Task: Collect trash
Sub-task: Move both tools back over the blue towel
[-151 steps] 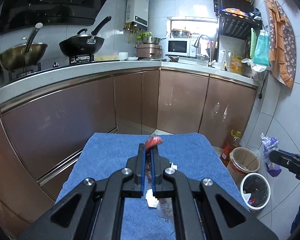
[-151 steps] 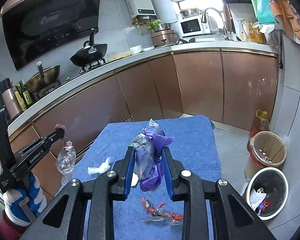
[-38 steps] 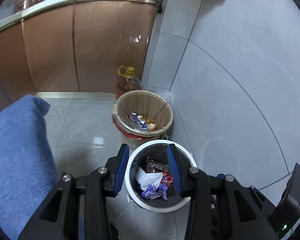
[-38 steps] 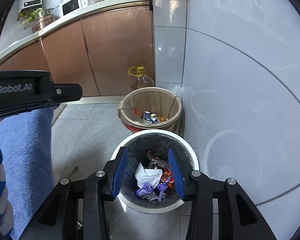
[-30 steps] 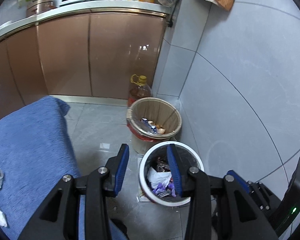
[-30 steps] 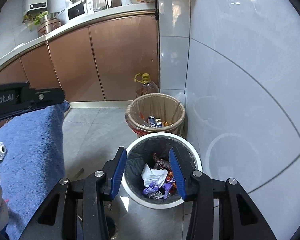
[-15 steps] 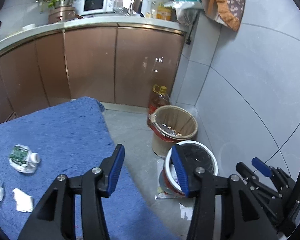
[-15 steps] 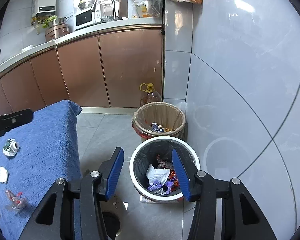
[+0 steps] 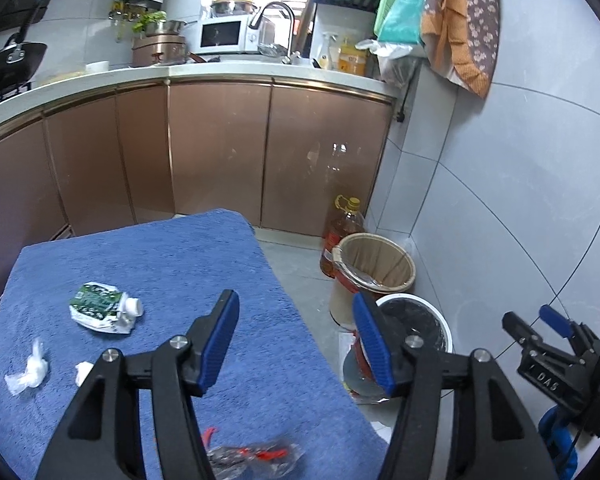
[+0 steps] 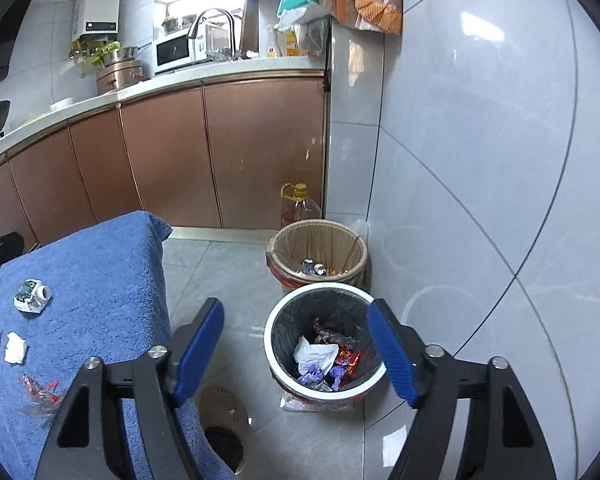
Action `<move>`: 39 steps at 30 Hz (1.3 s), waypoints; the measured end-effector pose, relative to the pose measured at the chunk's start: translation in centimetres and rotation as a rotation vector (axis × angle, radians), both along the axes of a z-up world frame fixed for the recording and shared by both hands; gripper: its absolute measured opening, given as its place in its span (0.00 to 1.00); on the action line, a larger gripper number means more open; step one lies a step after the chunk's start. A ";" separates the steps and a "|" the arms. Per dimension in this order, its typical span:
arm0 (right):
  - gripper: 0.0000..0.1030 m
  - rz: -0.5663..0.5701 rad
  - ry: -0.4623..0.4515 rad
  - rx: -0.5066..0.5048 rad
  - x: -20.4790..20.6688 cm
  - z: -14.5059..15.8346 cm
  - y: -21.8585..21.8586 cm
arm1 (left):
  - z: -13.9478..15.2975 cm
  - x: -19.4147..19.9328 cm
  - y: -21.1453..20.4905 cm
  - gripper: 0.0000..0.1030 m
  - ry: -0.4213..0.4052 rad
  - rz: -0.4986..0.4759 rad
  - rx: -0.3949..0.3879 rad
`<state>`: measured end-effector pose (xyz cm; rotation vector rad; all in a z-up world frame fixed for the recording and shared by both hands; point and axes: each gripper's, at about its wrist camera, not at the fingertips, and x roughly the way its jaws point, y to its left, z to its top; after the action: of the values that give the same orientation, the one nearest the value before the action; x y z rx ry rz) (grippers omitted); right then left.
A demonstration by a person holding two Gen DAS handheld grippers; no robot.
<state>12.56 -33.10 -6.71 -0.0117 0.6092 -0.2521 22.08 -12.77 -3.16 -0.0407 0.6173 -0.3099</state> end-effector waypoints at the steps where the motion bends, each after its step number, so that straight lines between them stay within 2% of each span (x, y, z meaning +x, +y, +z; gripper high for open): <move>1: 0.83 -0.002 -0.006 -0.002 -0.2 0.2 0.1 | 0.1 -0.4 0.3 0.56 -0.008 0.008 0.001; 7: 0.98 -0.023 -0.059 -0.020 -1.8 1.6 0.7 | 1.1 -2.6 2.9 0.56 -0.100 0.080 -0.027; 9: 1.00 -0.030 -0.079 -0.015 -2.4 2.2 0.6 | 1.4 -3.4 4.1 0.56 -0.120 0.102 -0.045; 20: 1.00 -0.021 -0.201 0.027 -6.1 4.6 1.3 | 2.3 -6.9 8.8 0.56 -0.146 0.164 -0.046; 27: 1.00 0.048 -0.284 0.076 -8.2 6.5 1.9 | 2.9 -9.7 13.6 0.56 -0.153 0.217 -0.045; 32: 1.00 0.118 -0.299 0.082 -9.0 7.7 3.6 | 3.5 -11.8 18.3 0.56 -0.162 0.278 -0.072; 39: 1.00 0.246 -0.268 0.056 -8.9 8.1 7.0 | 3.9 -14.0 23.3 0.56 -0.180 0.346 -0.062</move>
<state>3.71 -26.07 1.37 0.0009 0.3428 0.0034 8.07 10.53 0.69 -0.1755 0.4122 0.0038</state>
